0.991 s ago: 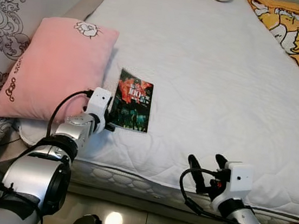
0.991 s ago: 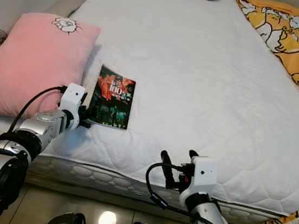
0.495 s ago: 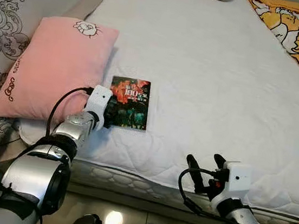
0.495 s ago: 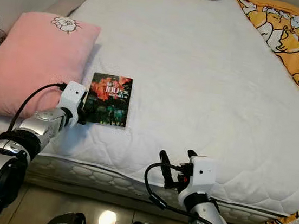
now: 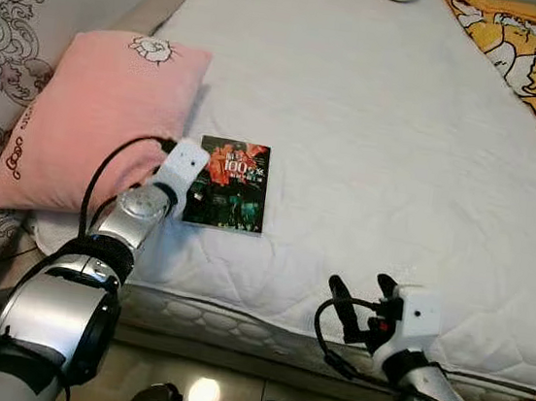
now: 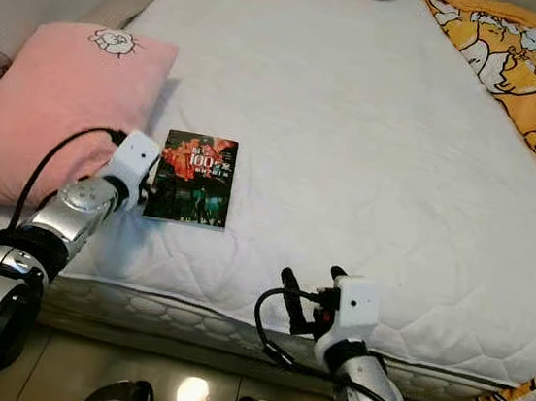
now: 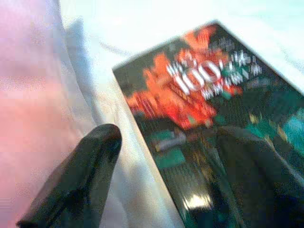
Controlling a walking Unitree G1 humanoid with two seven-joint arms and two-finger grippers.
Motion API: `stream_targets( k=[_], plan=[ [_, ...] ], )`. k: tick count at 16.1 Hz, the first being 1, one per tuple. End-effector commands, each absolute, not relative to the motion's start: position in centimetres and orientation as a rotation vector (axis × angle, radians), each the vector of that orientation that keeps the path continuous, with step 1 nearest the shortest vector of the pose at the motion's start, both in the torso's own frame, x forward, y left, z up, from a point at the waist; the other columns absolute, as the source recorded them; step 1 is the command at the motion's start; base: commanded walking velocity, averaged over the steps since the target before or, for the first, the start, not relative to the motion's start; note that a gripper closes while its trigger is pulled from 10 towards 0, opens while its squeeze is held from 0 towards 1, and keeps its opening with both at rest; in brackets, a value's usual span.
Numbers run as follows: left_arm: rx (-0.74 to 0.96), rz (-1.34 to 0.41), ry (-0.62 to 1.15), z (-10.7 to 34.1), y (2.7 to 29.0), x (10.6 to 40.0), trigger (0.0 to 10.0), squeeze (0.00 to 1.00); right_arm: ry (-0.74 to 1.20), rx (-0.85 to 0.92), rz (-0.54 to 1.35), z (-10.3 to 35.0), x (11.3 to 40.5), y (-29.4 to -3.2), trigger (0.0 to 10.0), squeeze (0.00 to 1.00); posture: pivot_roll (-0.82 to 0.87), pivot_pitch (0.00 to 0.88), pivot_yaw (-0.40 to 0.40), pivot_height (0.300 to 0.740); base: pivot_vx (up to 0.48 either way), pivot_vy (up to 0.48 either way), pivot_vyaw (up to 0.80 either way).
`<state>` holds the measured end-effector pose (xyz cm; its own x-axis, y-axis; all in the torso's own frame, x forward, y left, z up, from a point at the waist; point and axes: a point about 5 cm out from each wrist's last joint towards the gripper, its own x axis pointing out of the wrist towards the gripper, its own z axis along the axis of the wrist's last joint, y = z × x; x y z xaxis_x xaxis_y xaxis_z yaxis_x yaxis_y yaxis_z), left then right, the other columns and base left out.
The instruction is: Clean up the room
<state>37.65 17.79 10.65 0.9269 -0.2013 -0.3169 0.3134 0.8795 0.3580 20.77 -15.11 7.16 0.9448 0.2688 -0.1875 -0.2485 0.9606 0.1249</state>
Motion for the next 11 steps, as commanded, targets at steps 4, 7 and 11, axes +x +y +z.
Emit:
stream_targets(
  k=[4, 7, 11],
  plan=[
    [0.321, -0.300, 0.080, 12.5, 15.8, 37.9, 10.0, 0.00, 0.162, 0.083, 0.230, 7.2, 22.6, -15.3, 10.0, 0.00, -0.03, 0.068, -0.061, 0.740, 0.000, 0.000, 0.00],
    [0.227, -0.292, -0.039, 12.8, 14.5, 36.9, 10.0, 0.00, 0.125, 0.079, 0.215, 7.4, 24.2, -14.9, 10.0, 0.00, 0.01, 0.018, -0.060, 0.740, 0.000, 0.000, 0.00],
    [0.118, -0.198, -0.198, 13.1, 12.9, 33.1, 10.0, 0.00, 0.046, 0.059, 0.189, 8.2, 26.6, -14.6, 10.0, 0.00, 0.06, 0.000, -0.066, 0.740, 0.000, 0.000, 0.00]
  ],
)
